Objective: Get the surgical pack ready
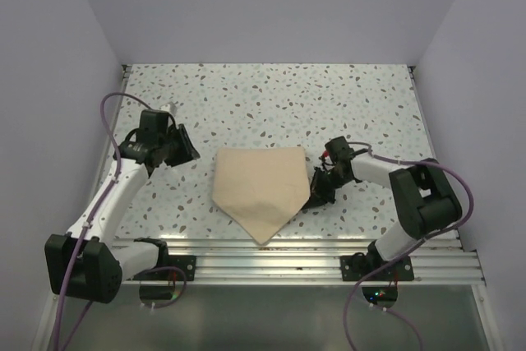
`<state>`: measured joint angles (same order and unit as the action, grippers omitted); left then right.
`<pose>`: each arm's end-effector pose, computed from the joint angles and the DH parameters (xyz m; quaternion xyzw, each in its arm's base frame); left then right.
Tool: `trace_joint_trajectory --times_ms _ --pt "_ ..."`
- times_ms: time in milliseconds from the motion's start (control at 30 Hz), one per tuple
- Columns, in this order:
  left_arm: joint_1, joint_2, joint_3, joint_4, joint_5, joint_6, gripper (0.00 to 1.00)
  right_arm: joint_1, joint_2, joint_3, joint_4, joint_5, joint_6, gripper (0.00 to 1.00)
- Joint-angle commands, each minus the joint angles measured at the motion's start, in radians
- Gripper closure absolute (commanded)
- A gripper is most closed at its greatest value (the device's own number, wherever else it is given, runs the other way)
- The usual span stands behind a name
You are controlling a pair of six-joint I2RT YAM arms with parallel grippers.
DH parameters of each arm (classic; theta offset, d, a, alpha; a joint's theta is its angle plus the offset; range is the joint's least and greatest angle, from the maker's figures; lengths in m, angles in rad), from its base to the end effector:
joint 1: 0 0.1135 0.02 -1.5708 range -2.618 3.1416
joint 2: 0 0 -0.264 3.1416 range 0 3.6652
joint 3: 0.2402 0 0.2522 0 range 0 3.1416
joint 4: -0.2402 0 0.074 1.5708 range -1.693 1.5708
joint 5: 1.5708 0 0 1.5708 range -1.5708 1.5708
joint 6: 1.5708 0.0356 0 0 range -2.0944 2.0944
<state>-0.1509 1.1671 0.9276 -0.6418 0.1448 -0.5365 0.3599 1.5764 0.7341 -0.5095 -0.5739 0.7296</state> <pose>0.2345 -0.0409 0.2722 -0.1559 0.9260 -0.1777 0.2944 0.2290 0.1068 0.1332 -0.1448 -0.9428 -0.2949 0.0561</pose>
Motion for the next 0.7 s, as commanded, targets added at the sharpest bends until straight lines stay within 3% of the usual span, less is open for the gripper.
trace_joint_trajectory --times_ms 0,133,267,400,500,533,667 --pt "-0.001 -0.040 0.016 -0.025 -0.010 0.004 0.64 0.005 0.072 0.086 0.127 -0.095 0.109 1.00" --pt "-0.001 -0.078 -0.004 -0.016 -0.016 0.017 0.61 0.004 0.203 0.285 0.066 -0.087 0.087 1.00" --pt "-0.030 -0.086 -0.026 0.013 0.032 0.056 0.56 -0.002 0.400 0.653 -0.061 -0.035 0.005 1.00" --pt "-0.172 -0.045 0.020 -0.007 -0.054 0.066 0.52 -0.016 0.572 0.893 -0.217 0.019 -0.071 0.97" --pt "-0.296 0.023 0.072 -0.048 -0.142 0.059 0.50 -0.048 0.577 0.926 -0.256 0.058 -0.113 0.80" --pt "-0.332 0.040 0.100 -0.056 -0.184 0.052 0.50 -0.070 0.545 0.888 -0.251 0.066 -0.124 0.66" --pt "-0.504 0.120 0.140 -0.074 -0.342 0.015 0.41 -0.099 0.437 0.764 -0.282 0.170 -0.222 0.33"
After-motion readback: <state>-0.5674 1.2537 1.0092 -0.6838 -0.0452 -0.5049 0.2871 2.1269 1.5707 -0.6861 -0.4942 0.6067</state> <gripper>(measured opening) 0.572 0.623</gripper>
